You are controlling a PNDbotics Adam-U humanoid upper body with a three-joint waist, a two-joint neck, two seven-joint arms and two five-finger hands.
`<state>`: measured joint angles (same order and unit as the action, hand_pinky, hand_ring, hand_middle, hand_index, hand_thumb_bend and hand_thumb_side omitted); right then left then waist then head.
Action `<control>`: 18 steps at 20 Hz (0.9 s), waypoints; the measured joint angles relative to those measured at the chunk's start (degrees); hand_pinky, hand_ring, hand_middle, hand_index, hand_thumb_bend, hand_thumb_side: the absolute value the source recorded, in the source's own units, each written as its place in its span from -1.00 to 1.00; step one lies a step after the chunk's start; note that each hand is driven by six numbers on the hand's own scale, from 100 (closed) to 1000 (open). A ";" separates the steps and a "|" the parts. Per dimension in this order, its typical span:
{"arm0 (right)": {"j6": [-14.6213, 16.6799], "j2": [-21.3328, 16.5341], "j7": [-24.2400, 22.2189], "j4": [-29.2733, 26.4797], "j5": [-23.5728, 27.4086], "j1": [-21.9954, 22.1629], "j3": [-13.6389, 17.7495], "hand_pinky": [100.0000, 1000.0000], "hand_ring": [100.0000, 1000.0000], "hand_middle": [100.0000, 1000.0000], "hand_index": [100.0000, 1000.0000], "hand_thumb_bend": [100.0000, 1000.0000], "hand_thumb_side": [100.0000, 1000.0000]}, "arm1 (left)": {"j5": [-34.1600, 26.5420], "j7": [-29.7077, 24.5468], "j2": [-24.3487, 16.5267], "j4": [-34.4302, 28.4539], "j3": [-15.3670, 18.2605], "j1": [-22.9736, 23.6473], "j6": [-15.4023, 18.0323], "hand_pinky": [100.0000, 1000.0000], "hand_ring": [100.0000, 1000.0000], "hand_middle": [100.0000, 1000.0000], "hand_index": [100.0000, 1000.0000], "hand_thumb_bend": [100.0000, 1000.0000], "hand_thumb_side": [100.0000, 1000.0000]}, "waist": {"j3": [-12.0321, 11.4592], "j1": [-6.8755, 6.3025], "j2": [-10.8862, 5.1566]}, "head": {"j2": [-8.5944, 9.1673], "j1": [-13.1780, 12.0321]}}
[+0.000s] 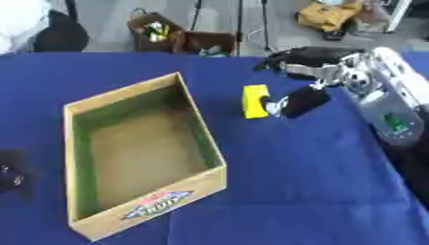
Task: Pick up objects on the table and place them in the box.
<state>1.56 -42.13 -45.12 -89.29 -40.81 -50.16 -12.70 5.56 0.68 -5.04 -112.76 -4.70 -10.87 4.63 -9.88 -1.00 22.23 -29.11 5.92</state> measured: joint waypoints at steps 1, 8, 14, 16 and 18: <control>0.00 0.00 0.00 0.04 0.00 -0.02 0.00 0.64 0.79 0.91 1.00 -1.00 0.08 | 0.00 0.00 0.00 0.00 0.00 0.00 0.00 -0.68 -0.13 -0.21 0.22 -1.00 0.96 | 0.01 0.00 0.00 | 0.00 0.00; 0.05 0.00 0.06 0.28 -0.01 -0.30 -0.02 0.66 0.84 0.94 1.00 -1.00 0.15 | 0.00 0.00 0.00 0.00 0.00 0.00 0.00 -0.68 -0.13 -0.21 0.22 -1.00 0.96 | 0.03 0.02 0.00 | -0.11 0.01; 1.11 0.03 0.13 1.28 -0.61 -1.63 -0.07 0.70 0.89 0.97 1.00 -1.00 0.29 | 0.05 0.00 0.00 0.00 0.00 0.03 0.00 -0.68 -0.13 -0.21 0.22 -1.00 0.97 | 0.02 -0.06 0.32 | -2.14 -0.65; 1.65 0.07 0.00 1.71 -1.04 -2.11 -0.16 0.71 0.91 0.98 1.00 -1.00 0.33 | 0.10 -0.01 0.00 0.00 0.00 0.05 0.01 -0.68 -0.13 -0.21 0.22 -1.00 0.97 | 0.00 -0.15 0.68 | -2.56 -0.82; 2.12 0.10 -0.21 2.27 -1.57 -2.82 -0.38 0.71 0.92 0.99 1.00 -1.00 0.36 | 0.26 -0.02 0.01 0.00 -0.01 0.13 0.03 -0.69 -0.13 -0.21 0.22 -1.00 0.97 | -0.08 -0.26 1.15 | -2.57 -0.96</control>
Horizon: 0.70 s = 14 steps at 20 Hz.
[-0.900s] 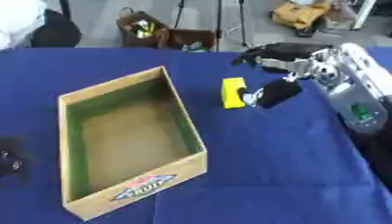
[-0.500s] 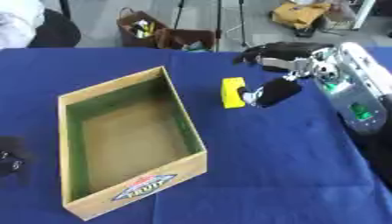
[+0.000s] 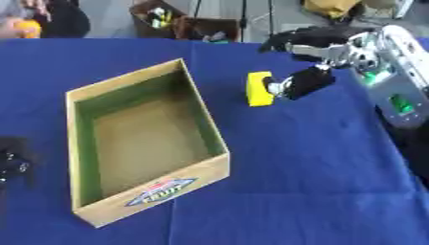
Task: Pick up objects on the table and place them in the box.
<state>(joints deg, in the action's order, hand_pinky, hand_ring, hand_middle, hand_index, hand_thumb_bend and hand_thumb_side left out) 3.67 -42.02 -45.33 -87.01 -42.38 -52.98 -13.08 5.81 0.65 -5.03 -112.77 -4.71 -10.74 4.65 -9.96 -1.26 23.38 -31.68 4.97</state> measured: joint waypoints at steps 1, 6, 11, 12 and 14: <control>0.24 0.03 -0.11 0.35 -0.34 -0.33 -0.01 0.72 0.93 0.99 1.00 -1.00 0.36 | 0.11 -0.01 0.00 0.00 0.00 0.04 0.01 -0.69 -0.13 -0.21 0.22 -1.00 0.97 | -0.13 -0.04 0.28 | 0.00 -0.03; 1.11 0.42 -0.37 2.26 -1.80 -1.67 -0.04 0.71 0.93 1.00 1.00 -1.00 0.30 | 0.67 -0.08 0.02 -0.01 -0.01 0.10 0.14 -0.69 -0.13 -0.21 0.22 -1.00 0.98 | -0.51 -0.06 1.44 | 0.32 -0.01; 2.15 0.43 -0.68 4.32 -2.65 -2.88 -0.36 0.72 0.94 1.00 1.00 -1.00 0.15 | 1.11 -0.20 0.03 -0.01 -0.01 0.10 0.29 -0.69 -0.13 -0.21 0.22 -1.00 0.98 | -0.80 -0.05 2.40 | 1.38 0.19; 2.39 0.43 -0.85 4.77 -2.72 -3.18 -0.36 0.72 0.94 1.00 1.00 -1.00 0.15 | 1.23 -0.20 0.04 -0.01 -0.01 0.10 0.32 -0.69 -0.13 -0.21 0.22 -1.00 0.98 | -0.92 -0.04 2.65 | 1.63 0.26; 2.82 0.44 -1.14 5.58 -2.91 -3.62 -0.36 0.72 0.95 1.00 1.00 -1.00 0.15 | 1.35 -0.20 0.04 -0.02 -0.01 0.11 0.34 -0.69 -0.13 -0.21 0.22 -1.00 0.99 | -1.00 -0.03 2.88 | 1.92 0.30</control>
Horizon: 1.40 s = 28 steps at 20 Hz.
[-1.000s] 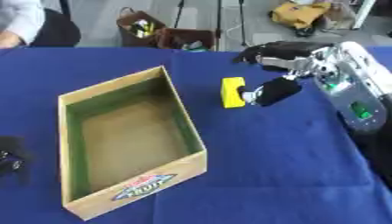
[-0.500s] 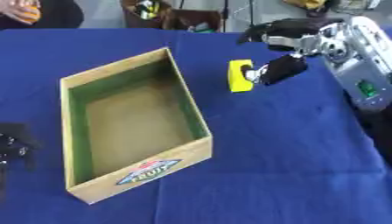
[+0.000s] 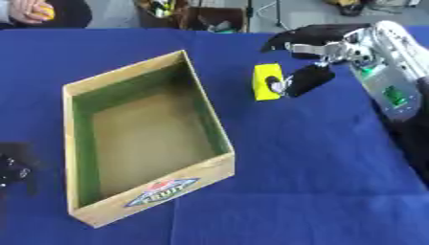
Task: Pick up objects on the table and place them in the box.
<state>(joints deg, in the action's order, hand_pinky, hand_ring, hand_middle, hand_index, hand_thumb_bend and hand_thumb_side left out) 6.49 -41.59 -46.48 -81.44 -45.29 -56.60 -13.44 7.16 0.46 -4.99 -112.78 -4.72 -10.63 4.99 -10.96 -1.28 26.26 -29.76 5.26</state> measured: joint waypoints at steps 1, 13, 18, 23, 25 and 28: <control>0.08 0.00 -0.10 0.39 -0.14 -0.21 0.00 0.72 0.95 1.00 1.00 -1.00 0.15 | 0.11 0.00 0.00 0.00 0.00 0.00 0.01 -0.69 -0.13 -0.21 0.22 -1.00 0.99 | 0.00 0.01 0.06 | 0.20 0.00; 0.06 0.59 -0.23 5.46 -3.13 -2.92 0.00 0.72 0.96 1.00 1.00 -0.98 0.33 | 0.95 -0.16 0.01 -0.01 -0.02 -0.03 0.30 -0.69 -0.12 -0.21 0.22 -1.00 1.00 | -1.13 0.57 1.45 | 2.16 0.34; 0.91 1.13 -1.22 7.76 -3.54 -4.26 0.01 0.74 0.97 1.00 1.00 -0.91 0.56 | 1.04 -0.20 0.01 -0.01 -0.04 -0.23 0.34 -0.69 -0.12 -0.21 0.22 -1.00 1.00 | -1.41 0.75 1.74 | 2.74 0.52; 1.71 1.50 -2.05 9.19 -3.43 -5.00 0.39 0.74 0.98 1.00 1.00 -0.87 0.56 | 1.39 -0.33 0.02 -0.01 -0.04 -0.41 0.45 -0.69 -0.12 -0.21 0.22 -1.00 1.00 | -1.50 1.00 1.97 | 3.22 0.58; 1.96 1.51 -2.30 9.39 -3.29 -5.44 0.42 0.74 0.97 1.00 1.00 -0.90 0.51 | 1.43 -0.41 0.02 -0.01 -0.05 -0.41 0.45 -0.68 -0.12 -0.21 0.22 -1.00 1.00 | -1.52 1.01 2.00 | 3.23 0.65; 2.17 1.53 -2.50 9.58 -3.04 -5.44 0.67 0.74 0.96 1.00 1.00 -0.96 0.53 | 1.46 -0.49 0.02 -0.01 -0.05 -0.41 0.43 -0.68 -0.12 -0.21 0.22 -1.00 1.00 | -1.52 1.02 2.05 | 3.23 0.68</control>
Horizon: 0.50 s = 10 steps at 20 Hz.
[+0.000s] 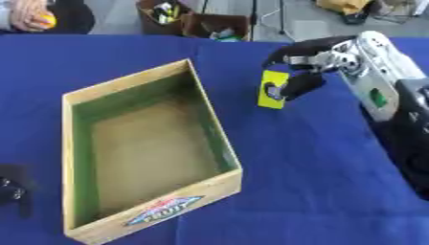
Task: Pick up objects on the table and place them in the box.
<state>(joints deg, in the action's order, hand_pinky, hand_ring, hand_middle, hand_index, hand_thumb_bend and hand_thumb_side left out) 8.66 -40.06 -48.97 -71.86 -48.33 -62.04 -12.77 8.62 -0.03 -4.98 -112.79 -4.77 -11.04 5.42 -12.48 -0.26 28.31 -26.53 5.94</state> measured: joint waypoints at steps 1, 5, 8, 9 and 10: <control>0.02 0.00 -0.02 0.11 0.07 0.00 0.06 0.73 0.95 1.00 1.00 -0.98 0.53 | 0.01 -0.01 0.00 0.00 0.00 0.00 -0.01 -0.68 -0.12 -0.21 0.22 -1.00 1.00 | 0.03 0.00 0.01 | 0.00 0.00; -0.45 0.00 0.54 0.08 0.81 0.01 0.44 0.72 0.92 1.00 1.00 -1.00 0.51 | 0.03 -0.06 0.00 0.00 0.00 0.00 -0.05 -0.68 -0.12 -0.21 0.22 -1.00 1.00 | 0.26 0.00 0.01 | -0.01 0.00; -1.16 0.00 1.65 -0.57 1.48 0.03 0.77 0.72 0.92 1.00 1.00 -1.00 0.50 | 0.03 -0.11 0.00 0.01 0.00 0.01 -0.11 -0.68 -0.12 -0.21 0.22 -1.00 1.00 | 0.46 -0.01 0.00 | -0.03 -0.01; -1.41 0.00 1.94 -0.87 1.64 0.03 0.78 0.72 0.91 1.00 1.00 -1.00 0.50 | 0.03 -0.12 0.00 0.01 0.00 0.02 -0.12 -0.68 -0.12 -0.21 0.22 -1.00 1.00 | 0.47 -0.01 -0.01 | -0.03 -0.01; -1.65 0.00 2.19 -1.11 1.80 0.03 0.80 0.72 0.91 1.00 1.00 -1.00 0.50 | 0.03 -0.13 0.00 0.02 -0.01 0.03 -0.12 -0.68 -0.12 -0.21 0.22 -1.00 1.00 | 0.50 -0.01 -0.03 | -0.04 -0.01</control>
<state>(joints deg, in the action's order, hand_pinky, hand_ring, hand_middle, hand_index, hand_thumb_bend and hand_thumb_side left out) 7.01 -40.06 -46.79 -72.97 -46.53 -62.01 -11.97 8.65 -0.16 -4.98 -112.77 -4.77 -11.01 5.29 -11.98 -0.28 28.28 -26.56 5.93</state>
